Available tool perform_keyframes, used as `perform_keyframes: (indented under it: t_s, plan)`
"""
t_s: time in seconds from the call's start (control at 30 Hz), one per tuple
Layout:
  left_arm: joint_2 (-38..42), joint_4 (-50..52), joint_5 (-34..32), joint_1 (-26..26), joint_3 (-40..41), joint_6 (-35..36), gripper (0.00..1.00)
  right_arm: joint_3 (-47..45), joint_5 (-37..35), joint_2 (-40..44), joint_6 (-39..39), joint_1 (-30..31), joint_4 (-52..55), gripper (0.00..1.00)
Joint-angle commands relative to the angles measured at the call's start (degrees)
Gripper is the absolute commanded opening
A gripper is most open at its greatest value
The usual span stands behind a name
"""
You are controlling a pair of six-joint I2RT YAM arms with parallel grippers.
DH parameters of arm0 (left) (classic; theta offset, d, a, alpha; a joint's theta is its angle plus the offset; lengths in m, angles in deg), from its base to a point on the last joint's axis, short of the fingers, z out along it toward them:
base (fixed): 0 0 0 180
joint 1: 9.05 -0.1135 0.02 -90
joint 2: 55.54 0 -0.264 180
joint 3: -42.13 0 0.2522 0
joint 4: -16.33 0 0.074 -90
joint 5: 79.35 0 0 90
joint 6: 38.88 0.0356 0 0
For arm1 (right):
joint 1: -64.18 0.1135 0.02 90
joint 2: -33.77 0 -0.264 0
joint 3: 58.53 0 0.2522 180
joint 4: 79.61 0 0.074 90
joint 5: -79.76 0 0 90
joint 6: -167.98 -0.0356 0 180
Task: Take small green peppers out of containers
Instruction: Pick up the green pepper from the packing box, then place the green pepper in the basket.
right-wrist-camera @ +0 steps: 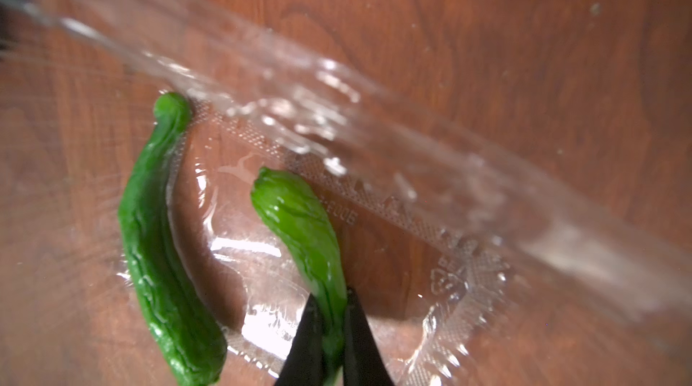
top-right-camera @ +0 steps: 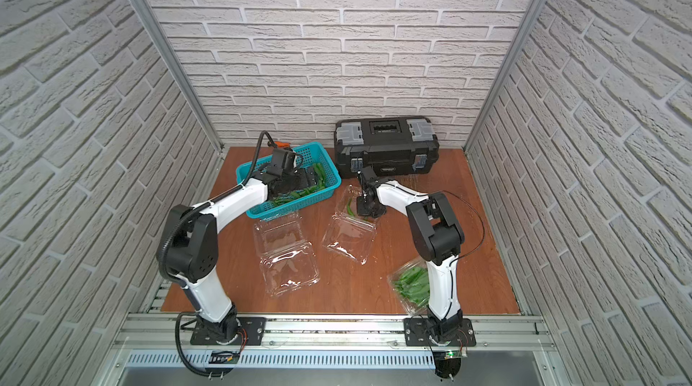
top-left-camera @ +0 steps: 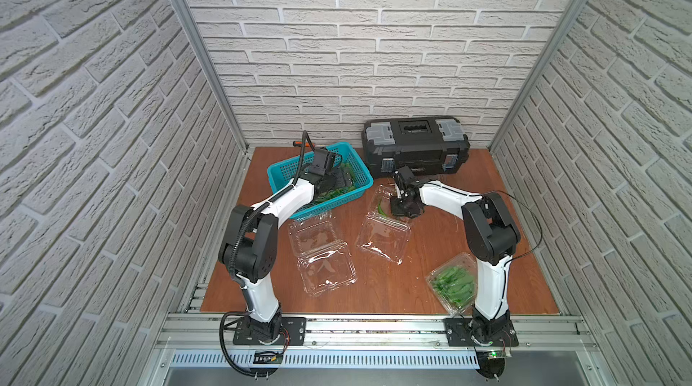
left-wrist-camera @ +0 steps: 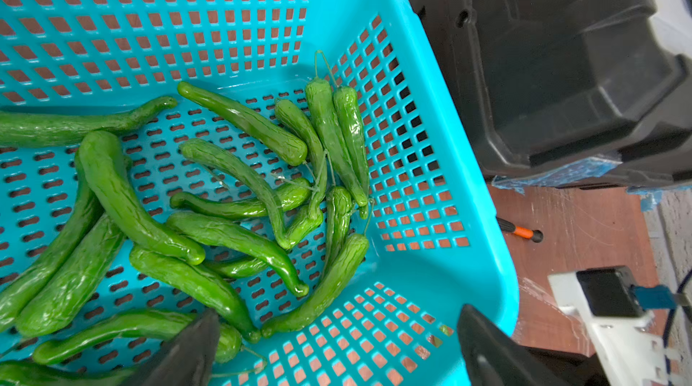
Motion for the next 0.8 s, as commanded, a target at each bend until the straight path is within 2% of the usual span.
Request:
perform_keyframes:
  t_s: [0.0, 0.2, 0.3, 0.37, 0.43, 0.57, 0.67, 0.77]
  plan:
    - [0.19, -1.36, -0.43, -0.03, -0.91, -0.06, 0.98, 4.47, 2.94, 5.83, 0.25, 1.17, -0.59, 0.03]
    - [1.22, -0.45, -2.06, -0.53, -0.6, -0.51, 0.98, 18.15, 10.89, 3.22, -2.79, 2.26, -3.46, 0.04]
    - [2.15, 0.38, -2.33, -0.44, -0.46, 0.71, 0.98, 27.37, 17.5, -3.88, -6.49, 2.44, -5.15, 0.05]
    - [2.77, 1.15, -1.56, -0.03, -0.67, 2.69, 0.98, 32.62, 21.29, -7.04, -8.51, 2.46, -5.73, 0.14]
    - [3.54, 2.07, 0.36, 1.19, -0.9, 6.23, 0.98, 34.24, 22.17, -7.64, -9.95, 2.46, -7.23, 0.22]
    - [4.97, 3.29, 6.18, 4.88, -0.85, 13.51, 0.98, 28.47, 17.56, -3.13, -8.5, 1.57, -7.4, 0.25]
    - [3.52, 6.77, 11.3, 8.91, -3.4, 19.26, 0.98, 17.39, 14.75, 2.36, -9.57, -0.77, -9.83, 0.25]
    - [-1.62, 12.99, 14.72, 13.05, -9.09, 24.61, 0.98, 4.72, 10.78, 10.17, -11.86, -3.9, -11.75, 0.24]
